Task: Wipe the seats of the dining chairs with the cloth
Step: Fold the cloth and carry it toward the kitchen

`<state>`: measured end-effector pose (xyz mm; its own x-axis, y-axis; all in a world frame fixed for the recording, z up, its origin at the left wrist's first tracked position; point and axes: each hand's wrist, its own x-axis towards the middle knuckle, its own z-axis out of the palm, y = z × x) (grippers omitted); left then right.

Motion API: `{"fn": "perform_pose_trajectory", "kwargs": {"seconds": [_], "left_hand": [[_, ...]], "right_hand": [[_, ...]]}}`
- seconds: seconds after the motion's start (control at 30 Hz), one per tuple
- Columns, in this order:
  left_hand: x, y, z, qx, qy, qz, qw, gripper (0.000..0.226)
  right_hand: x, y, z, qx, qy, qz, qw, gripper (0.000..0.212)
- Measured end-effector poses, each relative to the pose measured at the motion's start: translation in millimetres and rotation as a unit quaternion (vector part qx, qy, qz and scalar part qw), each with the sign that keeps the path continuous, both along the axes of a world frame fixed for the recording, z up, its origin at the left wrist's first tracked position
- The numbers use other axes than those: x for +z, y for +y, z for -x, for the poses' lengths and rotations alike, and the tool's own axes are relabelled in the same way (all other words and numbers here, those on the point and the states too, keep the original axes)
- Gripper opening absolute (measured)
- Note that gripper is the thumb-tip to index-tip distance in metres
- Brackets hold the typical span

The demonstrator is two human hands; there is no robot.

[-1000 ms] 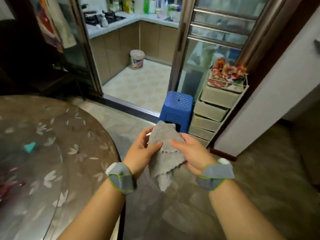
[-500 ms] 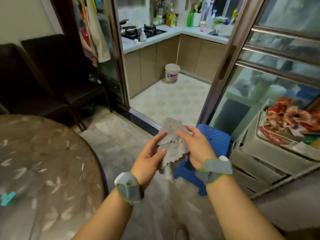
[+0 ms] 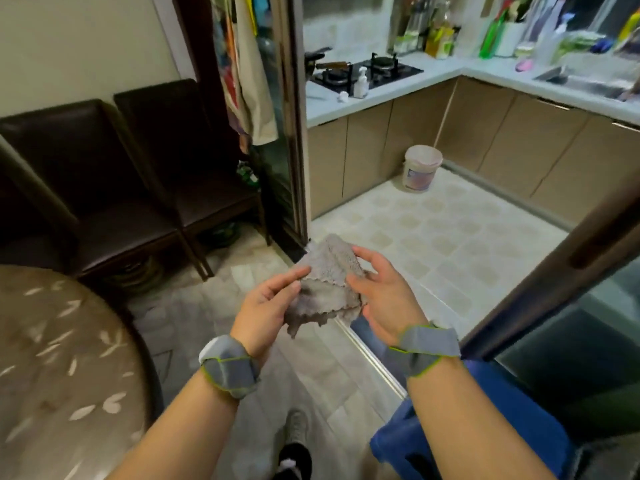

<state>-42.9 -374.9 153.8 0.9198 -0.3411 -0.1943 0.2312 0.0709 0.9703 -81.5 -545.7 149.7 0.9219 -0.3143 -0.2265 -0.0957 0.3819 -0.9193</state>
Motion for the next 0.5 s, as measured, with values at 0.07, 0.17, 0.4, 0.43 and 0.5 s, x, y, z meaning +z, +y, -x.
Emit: {"fn": "perform_pose_trajectory", "kwargs": {"seconds": [0.07, 0.17, 0.4, 0.43, 0.5], "left_hand": [[0, -9, -35, 0.007, -0.011, -0.010, 1.000, 0.028], [-8, -41, -122, -0.002, -0.020, -0.017, 1.000, 0.031], [7, -144, -300, -0.068, 0.013, -0.026, 0.997, 0.047], [7, -162, -320, -0.077, 0.018, -0.027, 0.997, 0.047], [6, -198, -358, -0.097, 0.020, -0.033, 0.995, 0.049]], "right_hand": [[7, -6, -30, 0.005, -0.011, 0.010, 1.000, 0.042], [3, -36, -111, -0.022, 0.007, 0.018, 1.000, 0.043], [19, -129, -257, -0.065, 0.016, 0.072, 0.995, 0.043], [19, -146, -275, -0.067, 0.017, 0.084, 0.994, 0.043], [15, -180, -311, -0.075, 0.023, 0.107, 0.991, 0.044]]}}
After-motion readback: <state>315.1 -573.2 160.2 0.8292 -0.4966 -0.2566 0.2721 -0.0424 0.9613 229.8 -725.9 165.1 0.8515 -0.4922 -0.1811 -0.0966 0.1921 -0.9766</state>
